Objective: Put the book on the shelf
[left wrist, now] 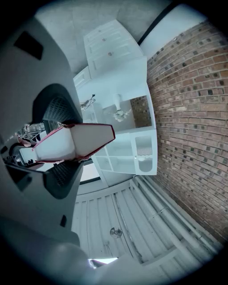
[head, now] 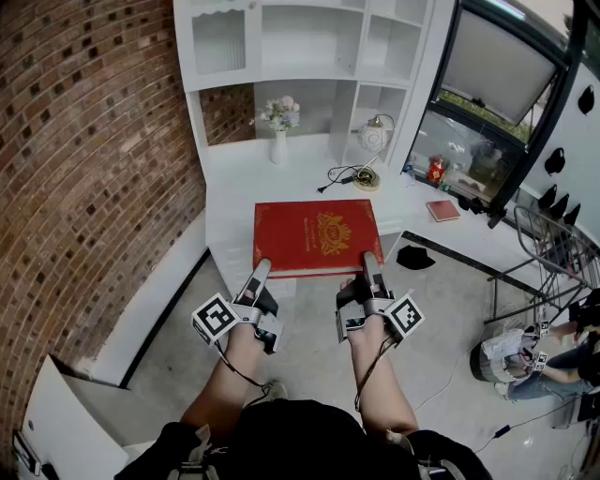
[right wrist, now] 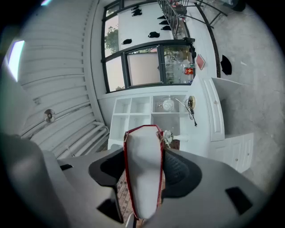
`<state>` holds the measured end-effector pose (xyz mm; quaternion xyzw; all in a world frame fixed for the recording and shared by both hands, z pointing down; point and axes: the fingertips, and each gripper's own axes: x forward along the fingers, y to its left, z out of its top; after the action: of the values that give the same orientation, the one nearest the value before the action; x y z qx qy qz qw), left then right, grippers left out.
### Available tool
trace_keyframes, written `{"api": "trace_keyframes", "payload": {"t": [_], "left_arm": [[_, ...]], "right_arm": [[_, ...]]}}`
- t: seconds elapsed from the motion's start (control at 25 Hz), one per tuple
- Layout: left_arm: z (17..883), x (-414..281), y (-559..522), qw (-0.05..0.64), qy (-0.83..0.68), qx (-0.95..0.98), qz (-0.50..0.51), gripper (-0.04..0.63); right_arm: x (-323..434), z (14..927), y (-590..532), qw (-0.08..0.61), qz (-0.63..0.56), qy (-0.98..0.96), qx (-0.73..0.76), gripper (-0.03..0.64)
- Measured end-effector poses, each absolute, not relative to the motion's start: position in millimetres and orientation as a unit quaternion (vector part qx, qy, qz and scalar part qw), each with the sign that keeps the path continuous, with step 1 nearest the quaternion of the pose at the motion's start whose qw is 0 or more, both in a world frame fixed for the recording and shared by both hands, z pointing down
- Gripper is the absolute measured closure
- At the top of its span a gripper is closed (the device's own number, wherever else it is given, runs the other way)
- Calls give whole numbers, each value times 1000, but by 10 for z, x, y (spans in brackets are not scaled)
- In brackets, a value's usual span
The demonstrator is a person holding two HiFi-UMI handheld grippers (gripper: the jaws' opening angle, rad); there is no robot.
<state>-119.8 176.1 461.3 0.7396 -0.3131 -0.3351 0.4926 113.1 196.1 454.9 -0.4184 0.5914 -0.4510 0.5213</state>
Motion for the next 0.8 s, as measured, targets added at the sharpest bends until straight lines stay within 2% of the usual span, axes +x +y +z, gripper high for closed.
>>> {"api": "trace_keyframes", "payload": {"t": [0.8], "left_arm": [[4681,-1407,1167,501,-301,743,-326,328]], "right_arm": [[914,4627,1462,530,-445,582,-427,354]]}}
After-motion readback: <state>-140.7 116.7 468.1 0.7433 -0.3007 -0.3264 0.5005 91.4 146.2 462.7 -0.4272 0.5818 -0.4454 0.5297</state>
